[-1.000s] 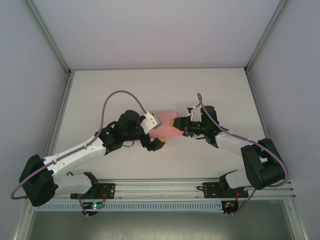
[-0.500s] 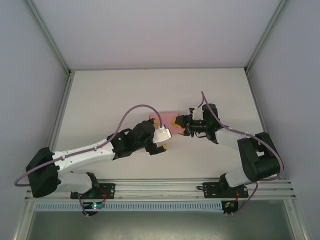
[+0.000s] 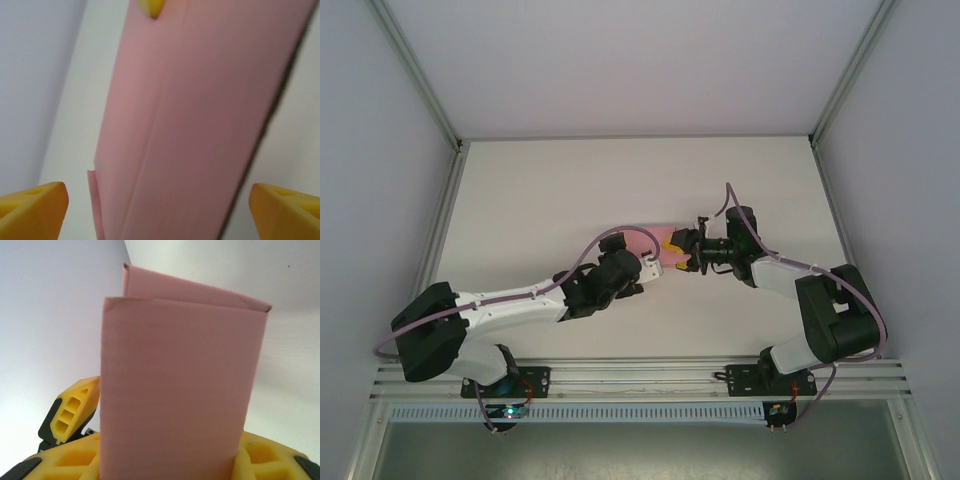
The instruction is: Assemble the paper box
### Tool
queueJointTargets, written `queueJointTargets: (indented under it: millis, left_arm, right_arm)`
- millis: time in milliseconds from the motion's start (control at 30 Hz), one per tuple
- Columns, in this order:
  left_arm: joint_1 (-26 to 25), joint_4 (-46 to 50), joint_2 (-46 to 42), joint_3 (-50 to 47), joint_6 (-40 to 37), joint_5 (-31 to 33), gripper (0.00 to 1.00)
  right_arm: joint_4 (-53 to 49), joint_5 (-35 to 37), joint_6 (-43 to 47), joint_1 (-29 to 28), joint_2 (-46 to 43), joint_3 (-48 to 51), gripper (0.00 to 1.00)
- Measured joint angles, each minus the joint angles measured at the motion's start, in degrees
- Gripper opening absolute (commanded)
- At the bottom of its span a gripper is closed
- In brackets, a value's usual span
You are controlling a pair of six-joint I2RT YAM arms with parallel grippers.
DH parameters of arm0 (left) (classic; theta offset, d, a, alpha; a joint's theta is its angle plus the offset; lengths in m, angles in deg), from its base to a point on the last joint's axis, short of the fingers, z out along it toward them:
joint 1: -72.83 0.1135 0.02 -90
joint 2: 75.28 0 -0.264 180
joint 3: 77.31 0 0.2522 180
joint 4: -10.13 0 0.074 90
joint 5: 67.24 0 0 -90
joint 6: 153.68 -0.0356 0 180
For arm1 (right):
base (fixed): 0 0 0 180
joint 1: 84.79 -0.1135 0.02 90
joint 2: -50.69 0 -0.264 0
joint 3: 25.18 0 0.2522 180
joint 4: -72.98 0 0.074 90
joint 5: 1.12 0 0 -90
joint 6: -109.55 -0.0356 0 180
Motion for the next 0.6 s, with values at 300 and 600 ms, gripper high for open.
queueJointTargets:
  millis: [300,600]
  left_arm:
    - [-0.26,-5.62,-0.02,-1.79,-3.28,2.23,0.74]
    - [-1.81,-6.82,0.00,-1.92,-6.25,3.78,0.49]
  right_arm:
    - [-0.17,-0.26,-2.71,-1.01,-3.61,0.04,0.40]
    - [-1.70,-0.46,-3.43,-1.11,-4.11,0.11,0.44]
